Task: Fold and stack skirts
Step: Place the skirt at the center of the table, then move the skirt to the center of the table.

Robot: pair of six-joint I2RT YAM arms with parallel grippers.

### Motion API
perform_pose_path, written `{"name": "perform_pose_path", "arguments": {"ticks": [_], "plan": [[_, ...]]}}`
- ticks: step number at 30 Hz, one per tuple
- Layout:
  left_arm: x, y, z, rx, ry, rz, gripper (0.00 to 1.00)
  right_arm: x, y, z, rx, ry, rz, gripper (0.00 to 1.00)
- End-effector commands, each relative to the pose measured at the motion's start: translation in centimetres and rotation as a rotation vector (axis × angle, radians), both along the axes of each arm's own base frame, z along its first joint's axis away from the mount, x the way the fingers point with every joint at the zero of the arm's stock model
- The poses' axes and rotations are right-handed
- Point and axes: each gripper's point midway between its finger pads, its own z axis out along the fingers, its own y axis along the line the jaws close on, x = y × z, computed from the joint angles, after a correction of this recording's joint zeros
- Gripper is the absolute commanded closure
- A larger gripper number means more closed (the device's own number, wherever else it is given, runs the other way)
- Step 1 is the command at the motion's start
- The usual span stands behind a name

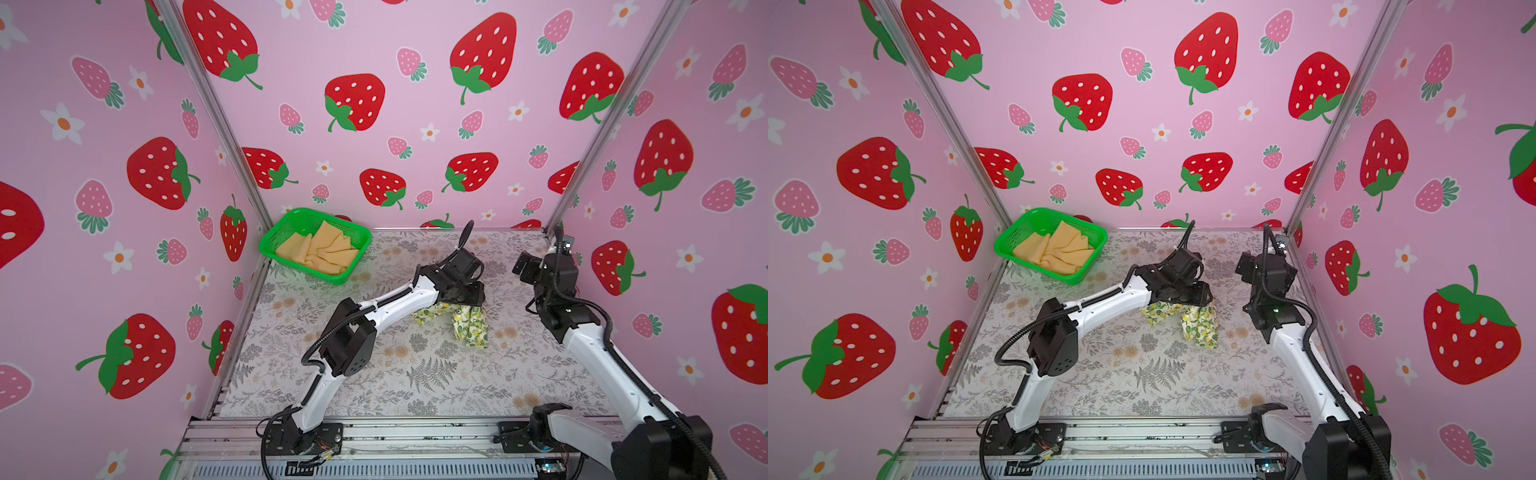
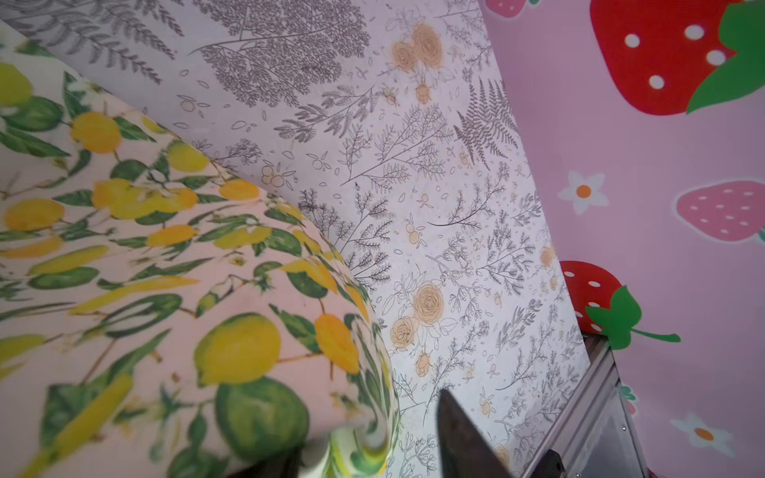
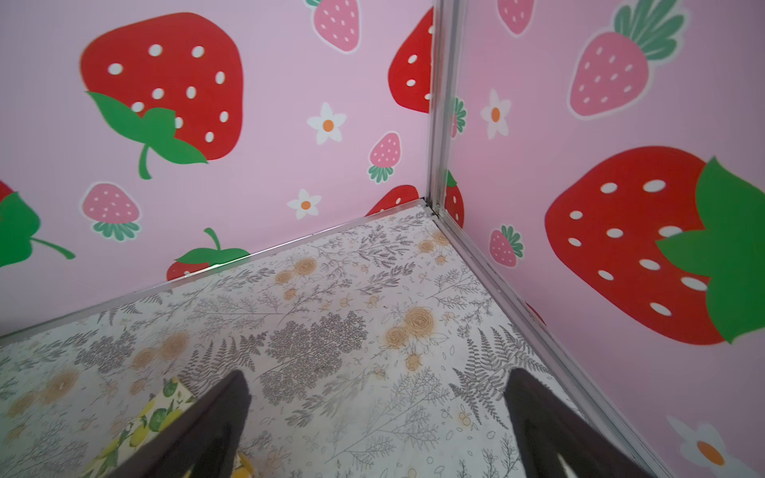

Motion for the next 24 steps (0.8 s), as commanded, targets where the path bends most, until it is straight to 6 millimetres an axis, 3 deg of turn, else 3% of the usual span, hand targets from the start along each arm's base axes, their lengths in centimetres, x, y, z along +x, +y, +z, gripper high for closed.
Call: {"name": "perform_pose_path", "arguments": {"ticks": [1, 3, 6, 10, 13, 18, 24], "plan": [[1.1, 0.0, 6.7, -0.134, -0.072, 0.016, 0.07, -0.1, 0.9, -2.4, 0.057, 0.062, 0.050, 0.00], [1.6, 1.9, 7.7, -0.141, -0.079, 0.046, 0.01, 0.2, 1.8, -3.0, 0.071, 0.079, 0.090, 0.00], [2.2, 5.9, 8.2, -0.148, -0.069, 0.114, 0.01, 0.5, 3.3, -4.2, 0.098, 0.113, 0.153, 0.00], [1.6, 11.1, 7.0, -0.122, -0.067, 0.198, 0.01, 0.1, 5.9, -5.7, 0.093, 0.152, 0.241, 0.00], [0.2, 13.5, 4.3, -0.097, -0.014, 0.222, 0.01, -0.8, 8.2, -7.1, 0.084, 0.185, 0.305, 0.00], [-1.8, 15.6, -0.6, -0.070, 0.055, 0.280, 0.01, -3.2, 12.3, -10.5, 0.064, 0.274, 0.408, 0.00], [-2.5, 16.0, -5.0, -0.059, 0.128, 0.316, 0.00, -6.3, 15.5, -13.7, 0.047, 0.347, 0.503, 0.00]]}}
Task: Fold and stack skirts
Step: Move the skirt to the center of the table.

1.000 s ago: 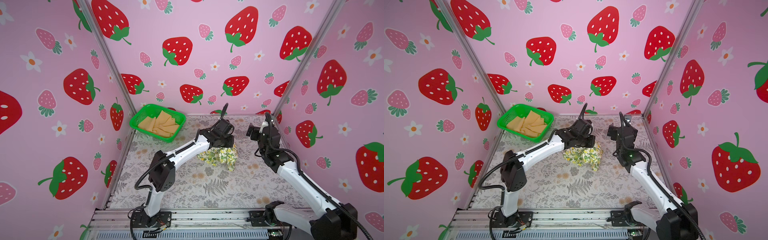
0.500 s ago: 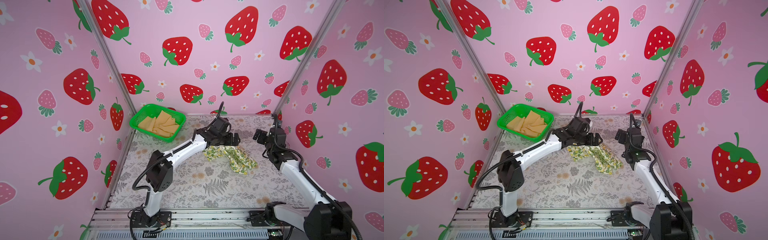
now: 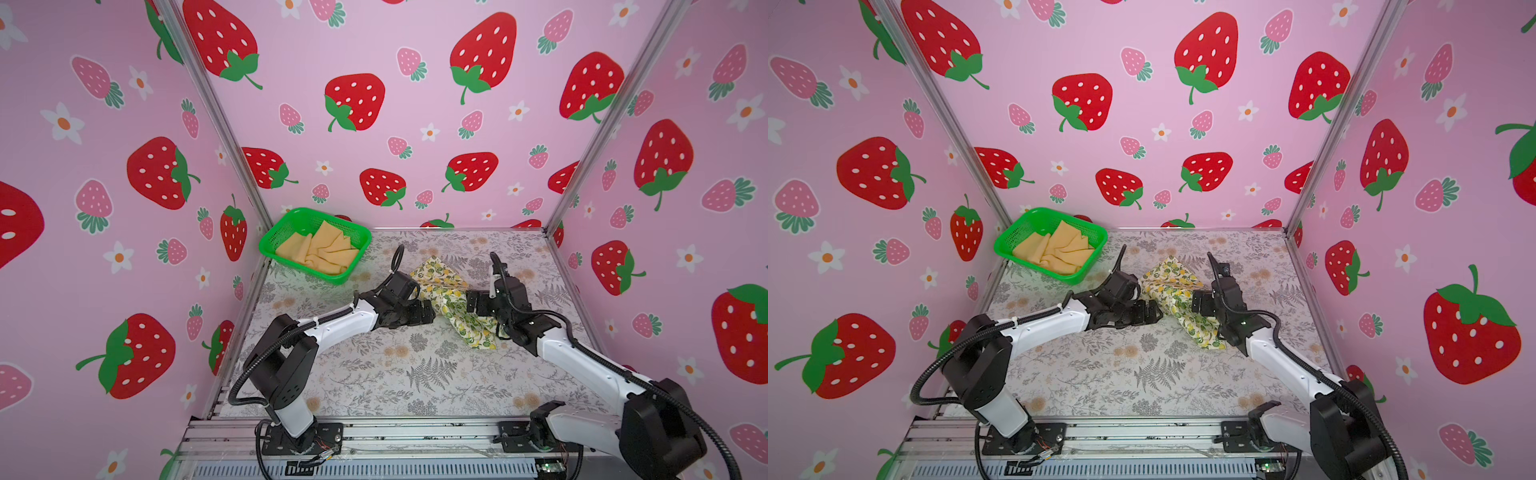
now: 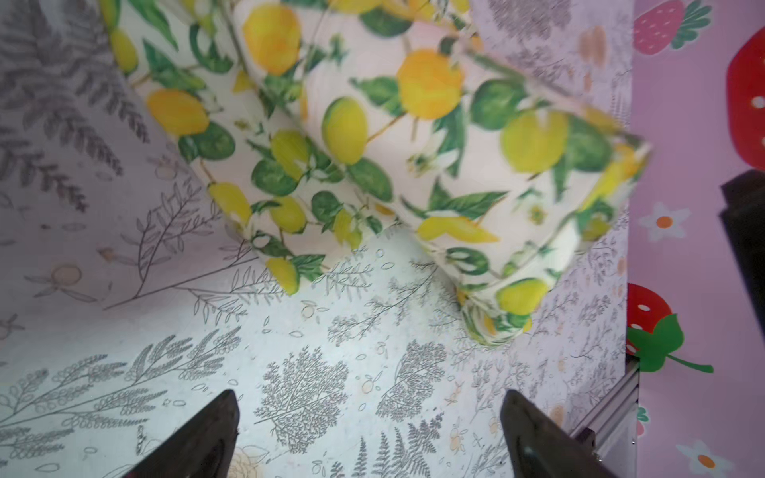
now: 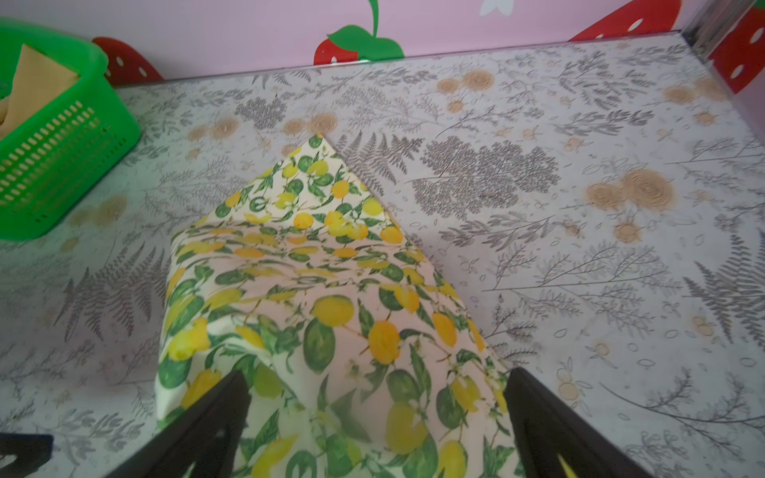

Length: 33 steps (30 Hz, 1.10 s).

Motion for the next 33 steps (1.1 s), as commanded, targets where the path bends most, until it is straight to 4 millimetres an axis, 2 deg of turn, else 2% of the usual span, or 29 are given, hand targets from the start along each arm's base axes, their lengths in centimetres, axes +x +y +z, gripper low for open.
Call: {"name": "perform_pose_path", "arguments": {"ticks": [1, 5, 10, 13, 20, 29, 32, 33], "plan": [[1.6, -1.3, 0.8, -0.077, -0.034, 0.042, 0.00, -1.4, 1.1, -1.6, -0.008, 0.040, 0.024, 0.01], [1.8, -1.5, -0.5, -0.070, -0.015, 0.054, 0.02, -2.6, 2.7, -3.0, -0.047, 0.059, 0.070, 0.03], [2.1, -1.4, -2.9, -0.005, 0.028, 0.054, 0.10, -2.9, 3.1, -4.4, -0.073, 0.086, 0.062, 0.04], [2.3, -0.9, -4.4, 0.046, 0.049, 0.067, 0.15, -2.6, 2.5, -3.8, -0.069, 0.063, 0.017, 0.03], [3.7, 0.6, -6.3, 0.184, 0.048, 0.114, 0.27, -2.0, 1.7, -0.7, -0.034, -0.028, -0.032, 0.00], [4.9, 1.2, -8.2, 0.305, 0.080, 0.118, 0.61, -1.6, 1.3, 1.3, -0.034, -0.077, -0.050, 0.00], [5.2, 1.4, -8.4, 0.310, 0.077, 0.125, 0.85, -1.5, 1.2, 1.4, -0.037, -0.082, -0.051, 0.01], [5.3, 1.4, -8.4, 0.310, 0.075, 0.127, 0.97, -1.5, 1.2, 1.4, -0.039, -0.082, -0.049, 0.01]]}}
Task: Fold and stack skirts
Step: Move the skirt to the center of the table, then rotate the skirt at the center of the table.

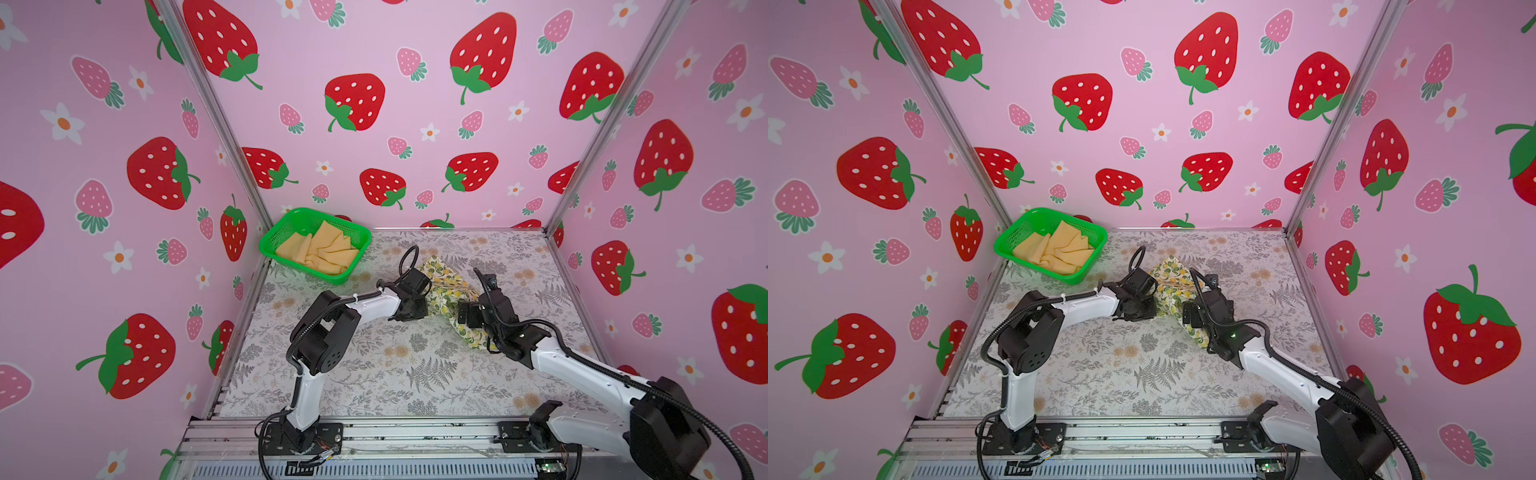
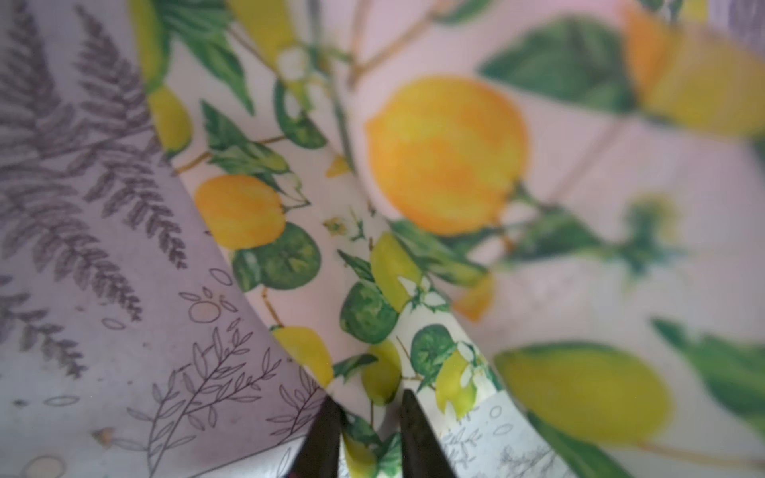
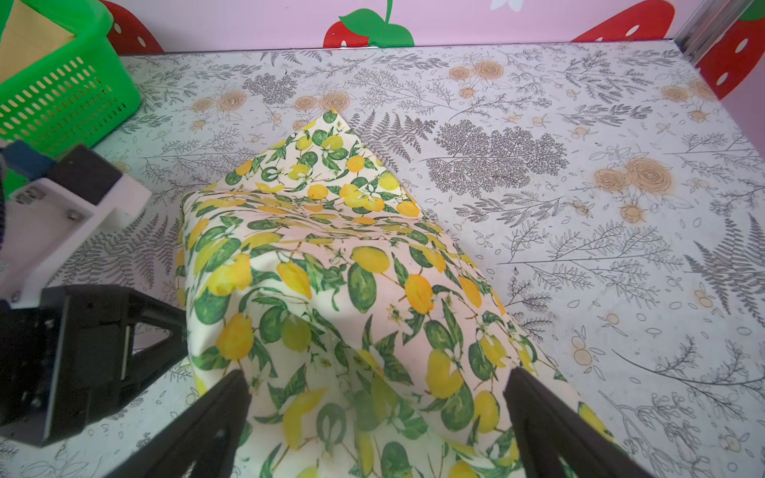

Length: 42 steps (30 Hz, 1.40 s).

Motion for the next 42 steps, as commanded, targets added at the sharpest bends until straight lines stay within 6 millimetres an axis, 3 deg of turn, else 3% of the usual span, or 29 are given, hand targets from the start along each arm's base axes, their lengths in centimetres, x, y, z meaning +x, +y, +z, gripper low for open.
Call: {"name": "perform_pose_path", "arguments": {"ticks": [1, 5, 8, 16, 20, 30, 37, 42], "plan": [[-0.3, 1.6, -1.4, 0.074, 0.039, 0.026, 1.00, 0.5, -0.1, 1.5, 0.009, -0.037, -0.020, 0.00], [0.4, 1.9, 0.6, 0.042, 0.005, 0.018, 1.00, 0.6, 0.1, 1.2, 0.005, -0.032, -0.003, 0.00], [1.1, 3.0, 3.3, 0.025, -0.037, 0.024, 1.00, 0.8, 0.2, 0.9, -0.002, -0.028, -0.003, 0.00], [2.0, 8.5, 10.9, -0.033, -0.118, 0.061, 1.00, 1.6, 0.3, -0.4, -0.028, -0.004, -0.010, 0.00], [1.6, 10.8, 12.5, -0.034, -0.127, 0.060, 1.00, 2.1, 0.5, -1.7, -0.031, 0.019, -0.012, 0.00], [0.6, 16.0, 13.2, 0.027, -0.118, 0.107, 1.00, 3.2, 1.1, -5.2, -0.077, 0.092, -0.010, 0.00], [0.1, 19.8, 11.2, 0.084, -0.070, 0.174, 1.00, 4.3, 1.2, -6.3, -0.143, 0.105, -0.018, 0.00], [0.0, 20.9, 9.9, 0.076, -0.048, 0.193, 1.00, 4.1, 2.7, -5.6, -0.141, 0.078, 0.048, 0.00]]}}
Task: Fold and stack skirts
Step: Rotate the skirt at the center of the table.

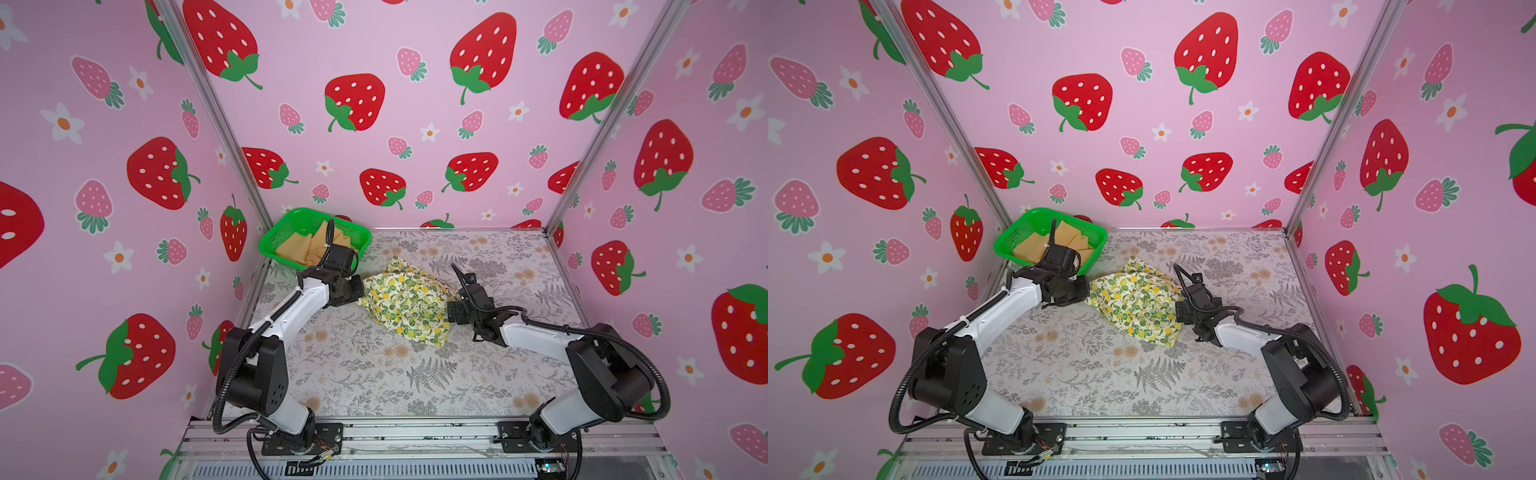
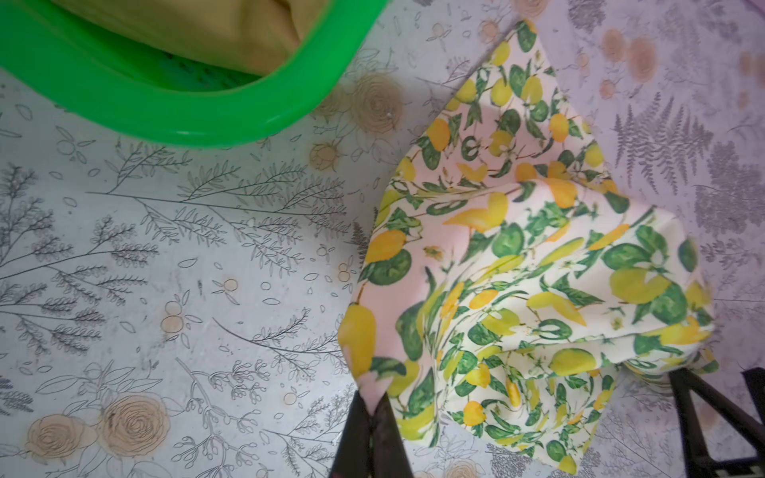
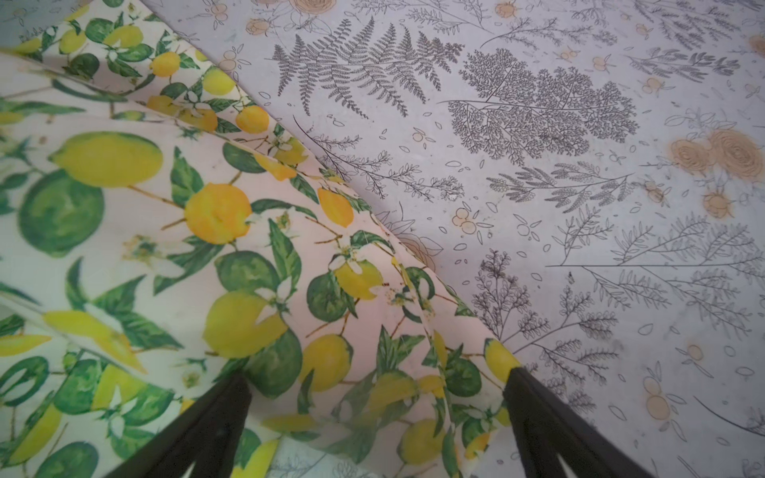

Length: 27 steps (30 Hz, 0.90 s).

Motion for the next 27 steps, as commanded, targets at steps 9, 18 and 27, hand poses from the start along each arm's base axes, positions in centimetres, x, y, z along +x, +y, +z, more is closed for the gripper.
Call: {"name": "perform_pose_path", "arguments": {"ticks": [9, 18, 27], "plan": [[-0.9, 3.6, -2.5, 0.079, 0.074, 0.072, 1.00, -1.0, 2.0, 1.0, -0.034, -0.046, 0.078, 0.01], [-1.0, 3.3, -3.5, 0.019, 0.079, 0.080, 1.00, 1.3, 3.0, -2.5, -0.083, 0.033, 0.059, 0.01], [1.1, 0.8, -3.6, -0.047, 0.072, 0.045, 1.00, 2.0, 2.4, -4.1, -0.049, 0.091, 0.039, 0.38]]}}
